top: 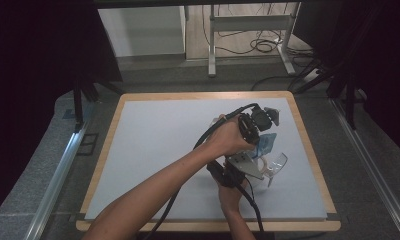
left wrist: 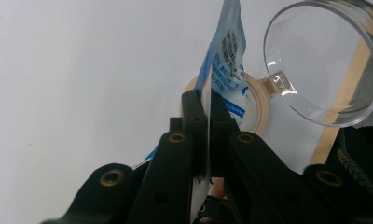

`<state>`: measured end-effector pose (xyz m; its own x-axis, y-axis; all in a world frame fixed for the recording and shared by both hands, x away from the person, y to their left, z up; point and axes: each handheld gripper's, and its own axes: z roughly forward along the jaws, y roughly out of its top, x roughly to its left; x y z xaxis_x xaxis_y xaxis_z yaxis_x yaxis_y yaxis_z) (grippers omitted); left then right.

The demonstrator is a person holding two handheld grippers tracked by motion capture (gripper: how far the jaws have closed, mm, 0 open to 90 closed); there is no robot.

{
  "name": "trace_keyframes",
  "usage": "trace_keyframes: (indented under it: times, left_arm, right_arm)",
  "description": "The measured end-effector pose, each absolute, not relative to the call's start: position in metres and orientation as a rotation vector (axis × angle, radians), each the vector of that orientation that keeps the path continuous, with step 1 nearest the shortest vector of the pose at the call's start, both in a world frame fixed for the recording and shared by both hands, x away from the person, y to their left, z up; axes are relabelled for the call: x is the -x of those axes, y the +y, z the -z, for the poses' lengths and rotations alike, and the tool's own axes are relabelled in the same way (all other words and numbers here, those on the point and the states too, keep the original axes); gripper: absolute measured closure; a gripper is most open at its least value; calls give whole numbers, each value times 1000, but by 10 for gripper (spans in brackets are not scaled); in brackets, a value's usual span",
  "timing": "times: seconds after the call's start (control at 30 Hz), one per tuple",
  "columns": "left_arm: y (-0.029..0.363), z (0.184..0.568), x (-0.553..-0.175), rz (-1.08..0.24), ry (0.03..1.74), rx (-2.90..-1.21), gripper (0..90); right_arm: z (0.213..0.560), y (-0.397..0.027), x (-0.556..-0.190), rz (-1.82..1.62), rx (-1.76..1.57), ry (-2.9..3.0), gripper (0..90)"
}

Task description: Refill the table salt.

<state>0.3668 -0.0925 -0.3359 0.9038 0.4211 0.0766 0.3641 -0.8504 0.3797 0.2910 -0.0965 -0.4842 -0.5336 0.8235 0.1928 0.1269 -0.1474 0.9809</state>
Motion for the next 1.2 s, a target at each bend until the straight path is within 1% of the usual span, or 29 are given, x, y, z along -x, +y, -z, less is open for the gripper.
trace_keyframes:
  times: [1.2]
  left_arm:
    - [-101, 343, -369, -214, 579, -2739, 900]
  right_arm:
    - [479, -101, -290, -1768, -1080, 1567, 547]
